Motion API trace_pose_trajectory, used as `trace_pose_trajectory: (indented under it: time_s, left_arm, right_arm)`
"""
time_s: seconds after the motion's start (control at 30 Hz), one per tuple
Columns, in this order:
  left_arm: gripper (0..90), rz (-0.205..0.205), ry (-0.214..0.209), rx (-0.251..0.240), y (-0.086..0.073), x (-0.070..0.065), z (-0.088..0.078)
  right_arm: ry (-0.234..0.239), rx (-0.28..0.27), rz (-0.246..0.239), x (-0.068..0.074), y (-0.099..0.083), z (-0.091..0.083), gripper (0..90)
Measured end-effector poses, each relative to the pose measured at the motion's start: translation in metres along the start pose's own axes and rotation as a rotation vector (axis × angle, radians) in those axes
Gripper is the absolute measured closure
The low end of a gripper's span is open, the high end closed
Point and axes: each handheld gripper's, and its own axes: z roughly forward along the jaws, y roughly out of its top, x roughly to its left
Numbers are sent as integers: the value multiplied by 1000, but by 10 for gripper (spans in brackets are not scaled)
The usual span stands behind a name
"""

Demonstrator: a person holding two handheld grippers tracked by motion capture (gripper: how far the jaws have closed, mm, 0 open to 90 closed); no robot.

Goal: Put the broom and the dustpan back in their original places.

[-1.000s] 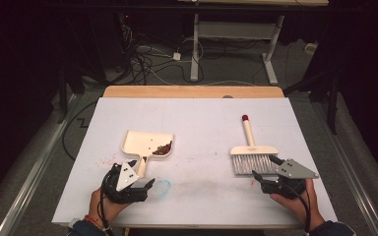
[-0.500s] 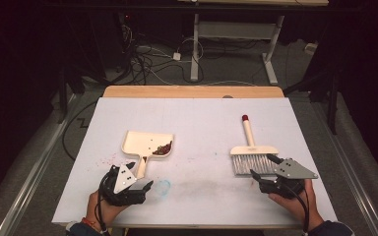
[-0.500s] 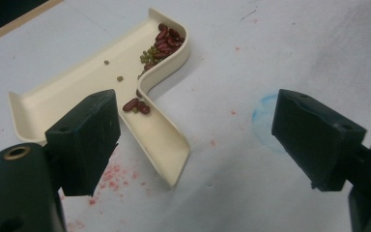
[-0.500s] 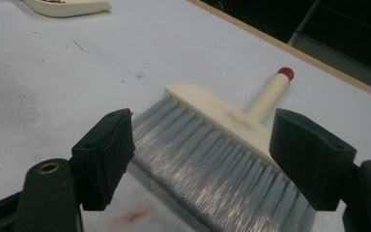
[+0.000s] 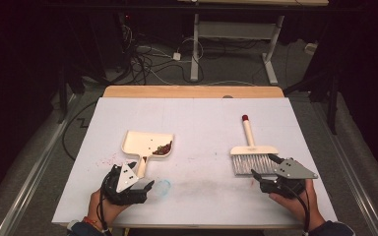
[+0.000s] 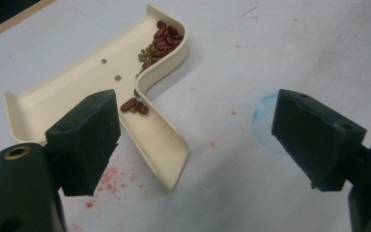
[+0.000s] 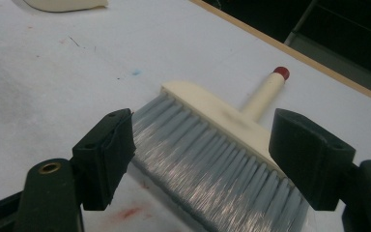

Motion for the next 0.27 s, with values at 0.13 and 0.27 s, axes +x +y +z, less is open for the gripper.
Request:
trace_pose_trajectory:
  time_s: [0.13,0.27]
  left_arm:
    - [172,6,-1,2,1,-1,1]
    - [172,13,-2,6,2,-2,2]
  right_arm:
    - [-5,1,-3,0,0,-2,245]
    - [-8,0,-3,0,0,-3,245]
